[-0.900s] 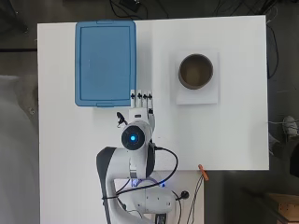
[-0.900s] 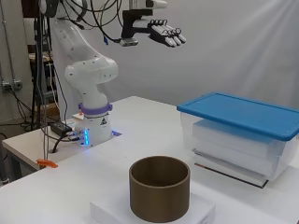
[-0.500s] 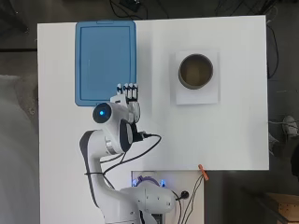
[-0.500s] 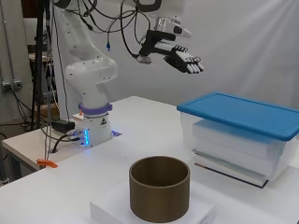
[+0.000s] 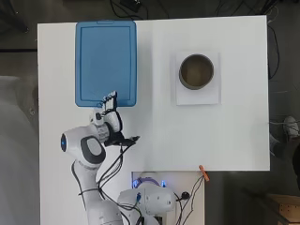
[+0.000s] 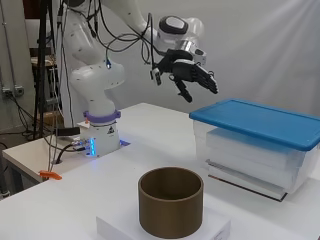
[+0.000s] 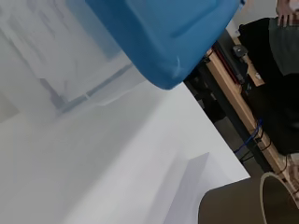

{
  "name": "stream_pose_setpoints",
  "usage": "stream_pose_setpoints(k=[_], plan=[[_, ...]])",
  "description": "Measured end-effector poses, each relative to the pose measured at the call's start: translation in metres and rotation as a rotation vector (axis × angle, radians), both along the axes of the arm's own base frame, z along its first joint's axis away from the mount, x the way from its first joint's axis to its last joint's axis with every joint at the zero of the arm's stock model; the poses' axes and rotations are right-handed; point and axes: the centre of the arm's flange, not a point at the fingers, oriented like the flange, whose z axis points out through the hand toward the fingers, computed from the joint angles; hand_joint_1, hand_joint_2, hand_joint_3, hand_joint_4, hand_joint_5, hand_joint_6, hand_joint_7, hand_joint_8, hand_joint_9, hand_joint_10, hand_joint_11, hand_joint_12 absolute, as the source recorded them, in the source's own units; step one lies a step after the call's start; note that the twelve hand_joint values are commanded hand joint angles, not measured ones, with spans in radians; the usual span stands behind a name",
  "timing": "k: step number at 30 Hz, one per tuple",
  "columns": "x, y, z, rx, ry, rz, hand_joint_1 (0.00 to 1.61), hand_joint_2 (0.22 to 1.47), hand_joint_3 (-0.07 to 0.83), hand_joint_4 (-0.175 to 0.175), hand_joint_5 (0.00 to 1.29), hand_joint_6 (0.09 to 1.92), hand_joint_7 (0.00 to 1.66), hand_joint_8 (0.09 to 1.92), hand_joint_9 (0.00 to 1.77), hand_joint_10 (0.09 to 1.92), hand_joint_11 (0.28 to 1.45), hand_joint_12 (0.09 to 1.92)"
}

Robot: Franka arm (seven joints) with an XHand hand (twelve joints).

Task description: Teleoperate dual arm-hand system to remove items from a box

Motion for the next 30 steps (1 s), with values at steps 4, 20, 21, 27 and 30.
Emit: stream_pose_setpoints(k=[4,20,21,27,30], plan=[[-0.009,-0.018,-0.004,0.025,-0.097,0.011,0.23,0.85,-0.006,0.082,0.3,0.09,0.4,0.09,0.41,0.09,0.37,0.09],[0.052,-0.01,-0.052,0.068,0.016,-0.119,0.24,0.92,0.009,0.058,0.38,0.09,0.46,0.09,0.48,0.09,0.41,0.09],[0.053,-0.007,-0.053,0.058,0.014,-0.113,0.24,0.92,0.009,0.06,0.38,0.09,0.46,0.09,0.48,0.09,0.41,0.09],[0.05,0.003,-0.051,0.032,-0.011,-0.057,0.66,1.08,0.0,0.086,0.7,0.5,0.77,0.4,0.84,0.09,0.63,0.09],[0.047,-0.001,-0.048,0.118,-0.065,-0.023,0.94,1.18,-0.001,0.14,0.8,1.14,0.84,0.73,1.0,0.15,0.75,0.09]])
